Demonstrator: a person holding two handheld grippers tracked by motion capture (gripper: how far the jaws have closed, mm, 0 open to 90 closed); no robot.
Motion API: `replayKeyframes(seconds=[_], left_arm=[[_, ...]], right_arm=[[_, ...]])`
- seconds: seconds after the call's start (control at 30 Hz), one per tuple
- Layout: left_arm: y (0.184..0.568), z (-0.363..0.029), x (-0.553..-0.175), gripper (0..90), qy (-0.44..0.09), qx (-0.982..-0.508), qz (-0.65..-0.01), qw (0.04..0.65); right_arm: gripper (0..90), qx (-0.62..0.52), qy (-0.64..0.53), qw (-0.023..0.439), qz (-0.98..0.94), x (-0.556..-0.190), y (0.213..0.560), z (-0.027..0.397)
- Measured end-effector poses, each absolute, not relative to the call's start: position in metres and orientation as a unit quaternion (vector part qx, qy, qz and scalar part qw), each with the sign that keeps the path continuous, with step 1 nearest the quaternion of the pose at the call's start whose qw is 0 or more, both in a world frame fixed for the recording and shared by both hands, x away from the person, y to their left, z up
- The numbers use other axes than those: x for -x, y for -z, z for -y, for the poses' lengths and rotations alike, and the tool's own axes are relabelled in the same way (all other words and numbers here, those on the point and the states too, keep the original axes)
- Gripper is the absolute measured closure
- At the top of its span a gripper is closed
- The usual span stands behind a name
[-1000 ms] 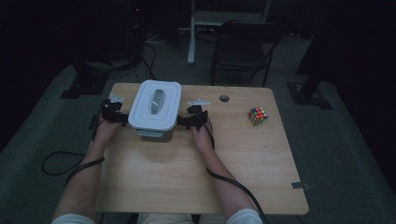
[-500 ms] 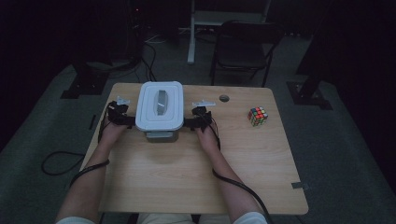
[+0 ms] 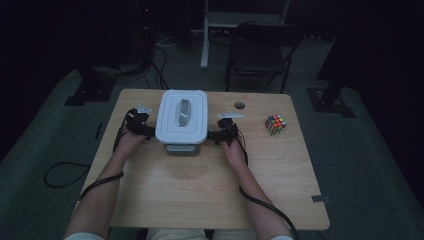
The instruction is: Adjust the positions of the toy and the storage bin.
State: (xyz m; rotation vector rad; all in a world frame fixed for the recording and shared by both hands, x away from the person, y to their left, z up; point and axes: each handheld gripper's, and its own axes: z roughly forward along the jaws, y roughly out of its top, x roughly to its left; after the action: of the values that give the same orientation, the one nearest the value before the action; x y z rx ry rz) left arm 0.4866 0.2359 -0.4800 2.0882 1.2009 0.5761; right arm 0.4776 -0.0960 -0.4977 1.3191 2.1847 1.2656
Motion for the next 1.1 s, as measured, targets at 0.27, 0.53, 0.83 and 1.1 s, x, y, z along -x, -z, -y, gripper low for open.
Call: replayKeyframes(seconds=[0.27,0.53,0.83,1.1], left_arm=[[0.482,-0.212,-0.483,2.4,-0.211,-0.804,-0.446,0.332],[0.483,-0.193,-0.476,2.4,-0.206,-0.81,-0.435,0.336],[0.482,-0.179,-0.464,2.4,-0.198,-0.812,-0.424,0.349],[0.482,-0.167,-0.456,2.4,-0.187,-0.817,-0.411,0.358]], right_arm=[[15.5,-0.46,-0.438,0.144,-0.759,-0.465,0.497,0.122],[15.5,-0.462,-0.442,0.141,-0.755,-0.457,0.499,0.144],[15.5,-0.462,-0.438,0.14,-0.758,-0.447,0.497,0.162],[15.5,-0.463,-0.44,0.139,-0.757,-0.441,0.497,0.177]])
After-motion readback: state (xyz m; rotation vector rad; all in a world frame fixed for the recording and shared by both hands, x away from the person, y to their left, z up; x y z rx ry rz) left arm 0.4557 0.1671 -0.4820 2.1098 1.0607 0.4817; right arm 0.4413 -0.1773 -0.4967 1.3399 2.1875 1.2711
